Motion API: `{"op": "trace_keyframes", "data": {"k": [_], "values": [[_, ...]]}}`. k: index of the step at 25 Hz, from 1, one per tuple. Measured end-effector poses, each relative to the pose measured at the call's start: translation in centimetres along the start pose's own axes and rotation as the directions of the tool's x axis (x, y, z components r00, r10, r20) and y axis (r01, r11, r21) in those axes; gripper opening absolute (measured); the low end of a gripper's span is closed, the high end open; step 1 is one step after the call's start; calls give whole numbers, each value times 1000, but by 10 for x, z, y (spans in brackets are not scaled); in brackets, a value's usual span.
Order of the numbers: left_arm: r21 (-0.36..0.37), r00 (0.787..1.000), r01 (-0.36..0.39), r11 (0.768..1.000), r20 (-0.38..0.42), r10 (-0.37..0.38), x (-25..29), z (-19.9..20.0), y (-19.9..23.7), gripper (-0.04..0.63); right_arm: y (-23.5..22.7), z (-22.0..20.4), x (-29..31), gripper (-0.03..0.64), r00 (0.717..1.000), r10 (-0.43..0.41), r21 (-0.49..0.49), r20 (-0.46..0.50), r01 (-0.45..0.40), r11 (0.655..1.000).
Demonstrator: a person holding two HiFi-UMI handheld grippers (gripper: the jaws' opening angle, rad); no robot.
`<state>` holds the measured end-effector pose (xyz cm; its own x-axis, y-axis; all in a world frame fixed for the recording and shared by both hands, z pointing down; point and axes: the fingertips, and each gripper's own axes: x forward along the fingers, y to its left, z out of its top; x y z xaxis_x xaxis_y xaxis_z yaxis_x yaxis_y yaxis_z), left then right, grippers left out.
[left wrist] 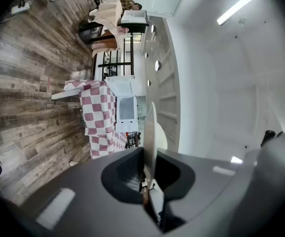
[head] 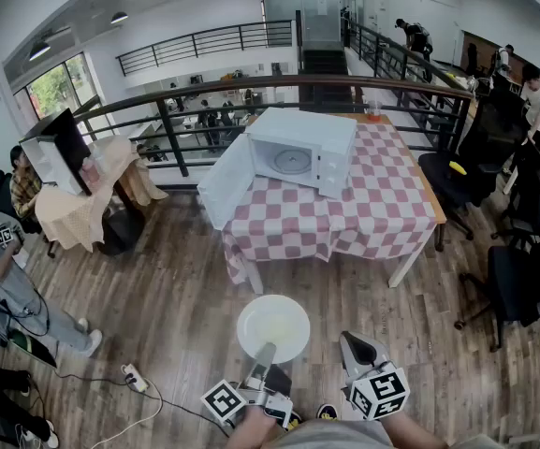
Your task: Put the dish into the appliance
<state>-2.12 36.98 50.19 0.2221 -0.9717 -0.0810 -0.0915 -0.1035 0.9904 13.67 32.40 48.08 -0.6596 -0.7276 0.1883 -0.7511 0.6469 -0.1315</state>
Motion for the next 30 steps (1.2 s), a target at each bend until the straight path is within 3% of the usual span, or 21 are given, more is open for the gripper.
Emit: {"op": "trace_keyframes", "data": {"k": [18,30], "values": [[-17,1000,1,1000,5,-1,-29,15,4,26,29,-7,2,-2,1000,-4,36,-9,4,999],[-8,1000,7,1000,-8,-7,-31,33,8,26,48,-2,20,-2,1000,0,10,11,0,1000]]}}
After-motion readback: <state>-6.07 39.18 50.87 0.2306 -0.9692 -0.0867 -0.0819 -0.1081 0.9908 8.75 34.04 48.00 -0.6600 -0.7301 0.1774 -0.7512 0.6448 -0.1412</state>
